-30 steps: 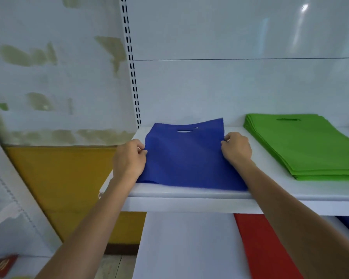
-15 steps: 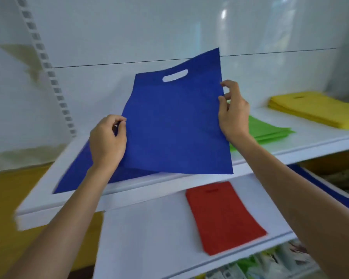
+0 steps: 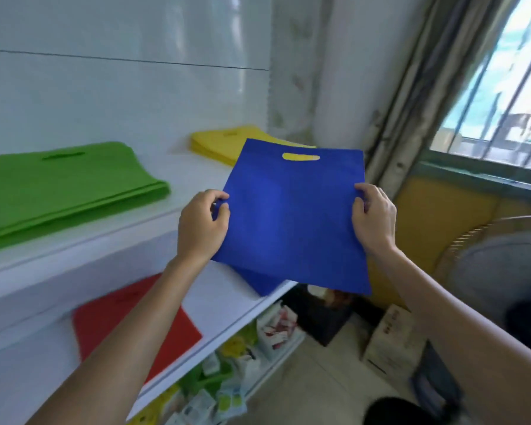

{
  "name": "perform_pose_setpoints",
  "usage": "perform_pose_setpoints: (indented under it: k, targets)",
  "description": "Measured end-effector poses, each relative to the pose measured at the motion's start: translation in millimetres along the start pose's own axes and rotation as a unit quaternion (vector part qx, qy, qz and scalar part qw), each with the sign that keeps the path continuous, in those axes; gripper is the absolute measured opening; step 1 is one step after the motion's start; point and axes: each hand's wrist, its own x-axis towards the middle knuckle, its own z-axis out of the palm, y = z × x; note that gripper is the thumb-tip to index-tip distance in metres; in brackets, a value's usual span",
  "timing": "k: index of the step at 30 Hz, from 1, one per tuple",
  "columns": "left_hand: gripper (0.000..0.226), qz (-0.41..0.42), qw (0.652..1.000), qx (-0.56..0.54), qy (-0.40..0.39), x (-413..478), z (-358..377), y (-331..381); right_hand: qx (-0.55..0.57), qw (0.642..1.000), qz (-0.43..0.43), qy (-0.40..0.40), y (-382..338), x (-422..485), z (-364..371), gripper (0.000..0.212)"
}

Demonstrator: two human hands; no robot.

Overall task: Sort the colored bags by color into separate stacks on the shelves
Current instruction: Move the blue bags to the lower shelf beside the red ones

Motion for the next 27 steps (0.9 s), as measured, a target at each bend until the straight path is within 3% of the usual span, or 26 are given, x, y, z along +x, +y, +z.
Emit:
perform_pose_setpoints:
  k: [10, 22, 27]
  targets:
    - [0.019, -0.001, 0.984, -0.039, -0.174, -12.8, 170.0, 28.8, -0.084, 0.992, 0.092, 0.0, 141.8, 19.6, -57.1, 0.032]
    - [0.02, -0.074, 0.952, -0.039, -0.294, -21.1, 296.0, -54.3, -0.167, 0.967, 0.168, -0.095, 246.9, 29.6, 5.5, 0.03]
    - [0.02, -0.122, 0.95, -0.005, -0.289, -27.0, 308.5, -93.6, -0.174, 0.957, 0.162, -0.164, 270.9, 34.9, 58.3, 0.033]
